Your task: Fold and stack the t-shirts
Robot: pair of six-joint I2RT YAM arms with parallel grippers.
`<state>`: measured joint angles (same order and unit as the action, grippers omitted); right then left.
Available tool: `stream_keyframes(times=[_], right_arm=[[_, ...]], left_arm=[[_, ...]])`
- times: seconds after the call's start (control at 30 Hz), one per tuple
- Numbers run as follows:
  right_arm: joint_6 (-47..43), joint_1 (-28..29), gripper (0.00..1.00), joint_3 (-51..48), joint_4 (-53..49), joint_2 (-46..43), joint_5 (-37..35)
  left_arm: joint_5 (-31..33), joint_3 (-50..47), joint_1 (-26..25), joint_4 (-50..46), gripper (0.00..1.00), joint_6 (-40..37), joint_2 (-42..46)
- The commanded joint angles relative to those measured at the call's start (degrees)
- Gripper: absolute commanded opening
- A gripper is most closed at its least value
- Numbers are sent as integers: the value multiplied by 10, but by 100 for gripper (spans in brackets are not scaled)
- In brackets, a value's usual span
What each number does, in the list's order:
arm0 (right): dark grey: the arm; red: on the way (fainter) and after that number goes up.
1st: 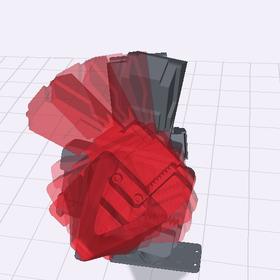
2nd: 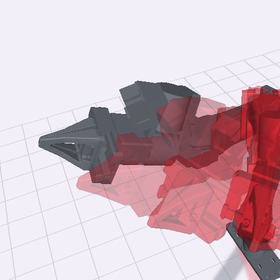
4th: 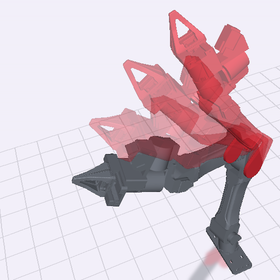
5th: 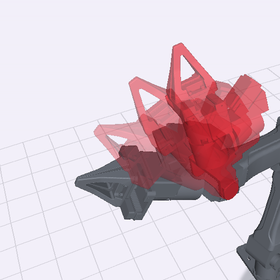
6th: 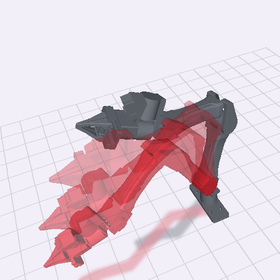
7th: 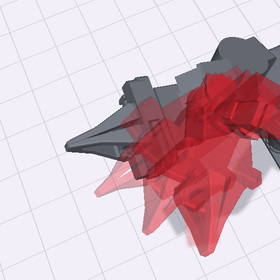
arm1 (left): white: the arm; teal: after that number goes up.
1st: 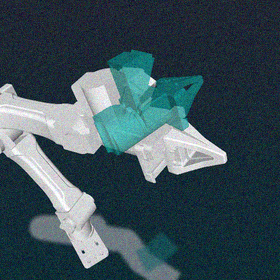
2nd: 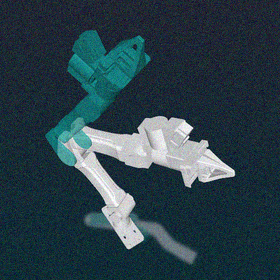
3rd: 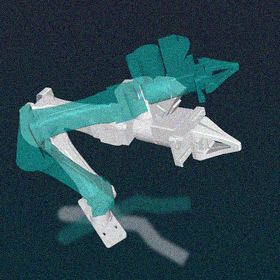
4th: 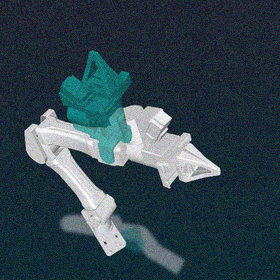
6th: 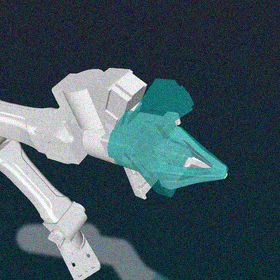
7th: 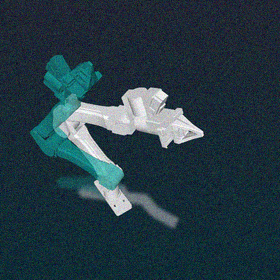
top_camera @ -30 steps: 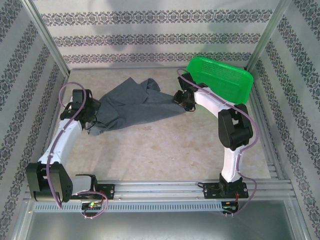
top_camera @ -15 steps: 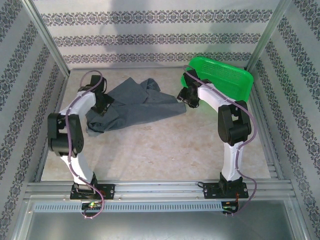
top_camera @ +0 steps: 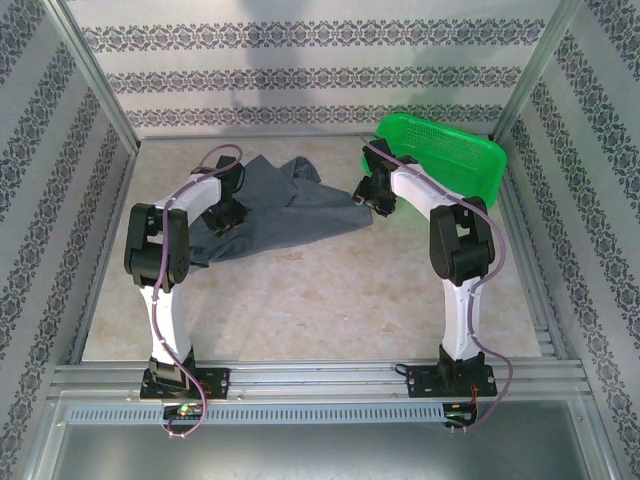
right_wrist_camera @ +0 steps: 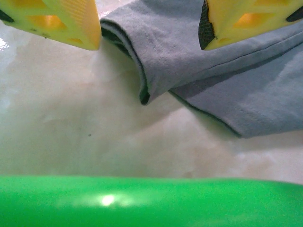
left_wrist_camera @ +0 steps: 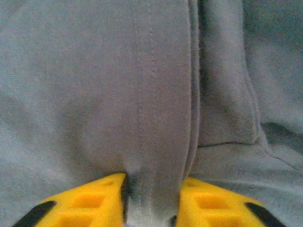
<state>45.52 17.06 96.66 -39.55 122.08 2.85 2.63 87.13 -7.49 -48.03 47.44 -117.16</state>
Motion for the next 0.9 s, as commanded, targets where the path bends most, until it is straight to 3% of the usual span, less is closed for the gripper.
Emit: stream_keyframes(times=[0.0,0.07,0.23,0.43,0.67,0.87], right_arm=[[31,-6,58,14,-13,19,-12],[54,-8,59,13,-4,23,-18],[83,-12,55,47,14,48,-29],[101,-26,49,112,5,63,-95],[117,-95,41,162,10,86,-92],[78,-76,40,199,-10,83,-47]], left_arm=[[36,-16,0,-27,12,-27,20],[43,-30,0,-22,0,-27,50],[56,-65,0,-17,0,-14,133],[45,-100,0,9,0,-2,169],[35,-127,1,26,0,-15,198],[3,-145,1,62,0,-27,205]])
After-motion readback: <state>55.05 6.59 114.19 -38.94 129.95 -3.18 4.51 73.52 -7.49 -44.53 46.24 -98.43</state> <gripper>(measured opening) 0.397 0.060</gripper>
